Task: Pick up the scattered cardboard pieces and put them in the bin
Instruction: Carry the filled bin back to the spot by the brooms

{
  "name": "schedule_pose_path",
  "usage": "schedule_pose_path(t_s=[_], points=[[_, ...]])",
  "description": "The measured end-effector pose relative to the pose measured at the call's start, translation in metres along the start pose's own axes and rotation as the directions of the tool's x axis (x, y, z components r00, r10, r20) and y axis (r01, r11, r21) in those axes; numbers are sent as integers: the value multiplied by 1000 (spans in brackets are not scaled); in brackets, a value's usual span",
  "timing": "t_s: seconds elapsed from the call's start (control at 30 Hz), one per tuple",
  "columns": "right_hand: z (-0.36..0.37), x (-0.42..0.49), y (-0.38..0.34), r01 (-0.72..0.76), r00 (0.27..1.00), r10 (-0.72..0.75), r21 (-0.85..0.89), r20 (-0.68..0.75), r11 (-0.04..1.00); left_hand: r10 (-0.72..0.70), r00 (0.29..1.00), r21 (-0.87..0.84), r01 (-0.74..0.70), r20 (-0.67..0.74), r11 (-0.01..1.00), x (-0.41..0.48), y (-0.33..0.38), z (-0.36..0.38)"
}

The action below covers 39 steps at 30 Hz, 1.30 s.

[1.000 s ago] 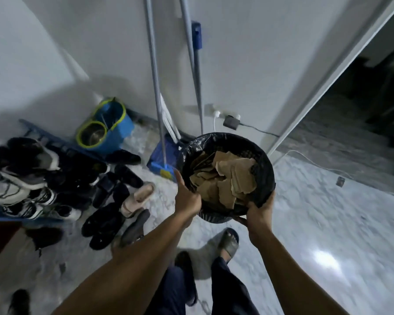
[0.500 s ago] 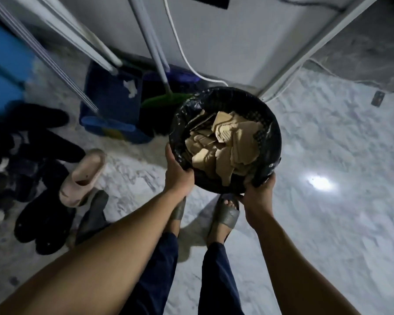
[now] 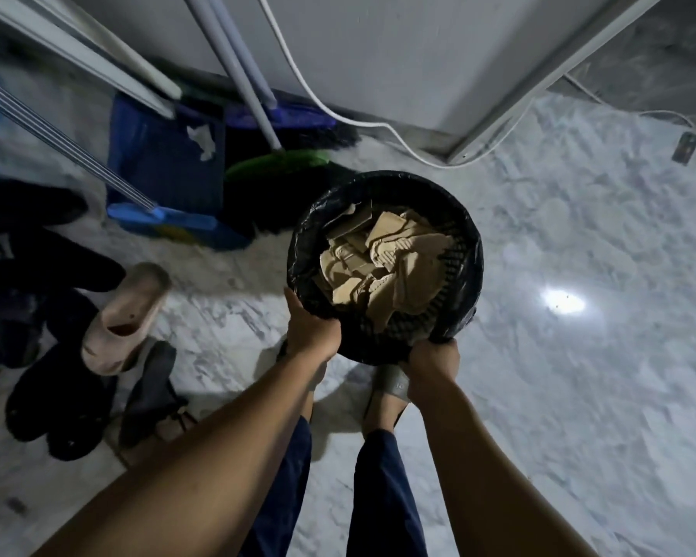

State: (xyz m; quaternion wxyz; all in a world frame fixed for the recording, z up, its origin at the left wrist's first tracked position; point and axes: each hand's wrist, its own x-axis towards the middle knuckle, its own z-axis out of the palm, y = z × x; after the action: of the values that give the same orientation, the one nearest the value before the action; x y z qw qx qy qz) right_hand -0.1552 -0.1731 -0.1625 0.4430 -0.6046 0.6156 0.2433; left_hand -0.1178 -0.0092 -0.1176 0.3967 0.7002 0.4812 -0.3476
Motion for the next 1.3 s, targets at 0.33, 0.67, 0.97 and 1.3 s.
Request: schedule_pose_path(t_s=[0.33, 0.67, 0.97, 1.3], points=[[9, -11, -70, 39, 961, -137, 372, 239, 927, 190, 979, -275, -203, -71, 940, 21, 48, -15], [-7, -19, -98, 39, 936, -49, 37, 348, 999, 125, 978, -249, -81, 165, 965, 31, 62, -31], [28, -32, -73, 194, 976, -200, 70, 87, 978, 90, 966, -398, 15, 243, 917, 20, 39, -4], [24, -38, -99, 47, 969, -80, 147, 232, 988, 102, 973, -439, 0, 209, 899, 20, 68, 5]])
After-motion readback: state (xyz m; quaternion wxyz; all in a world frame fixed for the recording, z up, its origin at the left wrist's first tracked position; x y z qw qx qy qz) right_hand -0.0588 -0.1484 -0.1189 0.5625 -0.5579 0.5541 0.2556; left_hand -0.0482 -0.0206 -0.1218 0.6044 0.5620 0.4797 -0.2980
